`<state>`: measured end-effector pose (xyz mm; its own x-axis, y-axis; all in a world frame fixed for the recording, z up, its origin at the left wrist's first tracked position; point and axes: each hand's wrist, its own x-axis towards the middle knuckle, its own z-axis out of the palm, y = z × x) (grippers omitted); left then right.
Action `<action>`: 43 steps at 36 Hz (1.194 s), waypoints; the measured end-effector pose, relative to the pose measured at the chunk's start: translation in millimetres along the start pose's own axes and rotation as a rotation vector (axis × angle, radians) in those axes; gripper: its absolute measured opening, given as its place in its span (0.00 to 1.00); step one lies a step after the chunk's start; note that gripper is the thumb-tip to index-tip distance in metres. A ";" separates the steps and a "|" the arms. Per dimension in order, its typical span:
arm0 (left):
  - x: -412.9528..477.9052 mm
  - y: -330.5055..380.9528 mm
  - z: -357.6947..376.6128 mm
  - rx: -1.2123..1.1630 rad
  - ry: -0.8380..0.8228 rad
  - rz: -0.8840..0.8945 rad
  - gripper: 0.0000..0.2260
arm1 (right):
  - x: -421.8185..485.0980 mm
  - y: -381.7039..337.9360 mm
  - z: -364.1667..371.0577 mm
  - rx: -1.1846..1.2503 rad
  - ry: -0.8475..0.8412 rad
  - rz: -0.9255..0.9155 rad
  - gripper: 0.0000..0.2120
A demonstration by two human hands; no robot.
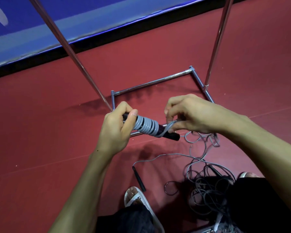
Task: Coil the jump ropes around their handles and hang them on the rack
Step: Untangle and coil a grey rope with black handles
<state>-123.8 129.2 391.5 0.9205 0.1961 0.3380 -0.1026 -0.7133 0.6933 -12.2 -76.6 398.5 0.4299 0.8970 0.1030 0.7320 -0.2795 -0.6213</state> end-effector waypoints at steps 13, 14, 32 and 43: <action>-1.1 1.6 -6.3 -0.087 -0.029 -0.078 0.10 | -2.1 -5.5 -1.7 0.052 0.022 -0.114 0.08; -1.1 1.5 -6.6 -0.091 -0.032 -0.076 0.10 | -1.7 -5.2 -1.8 0.043 0.027 -0.131 0.09; -2.3 15.3 -12.3 -0.218 -0.030 -0.099 0.11 | -2.5 0.4 -5.2 0.376 -0.087 0.056 0.07; -2.5 27.1 -10.0 -0.493 -0.028 -0.147 0.09 | -0.8 -5.3 -1.4 0.593 0.004 0.009 0.03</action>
<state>-132.7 116.1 415.9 0.9476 0.2476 0.2020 -0.1307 -0.2763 0.9521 -15.7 -76.3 402.8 0.4380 0.8936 0.0979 0.3080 -0.0469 -0.9502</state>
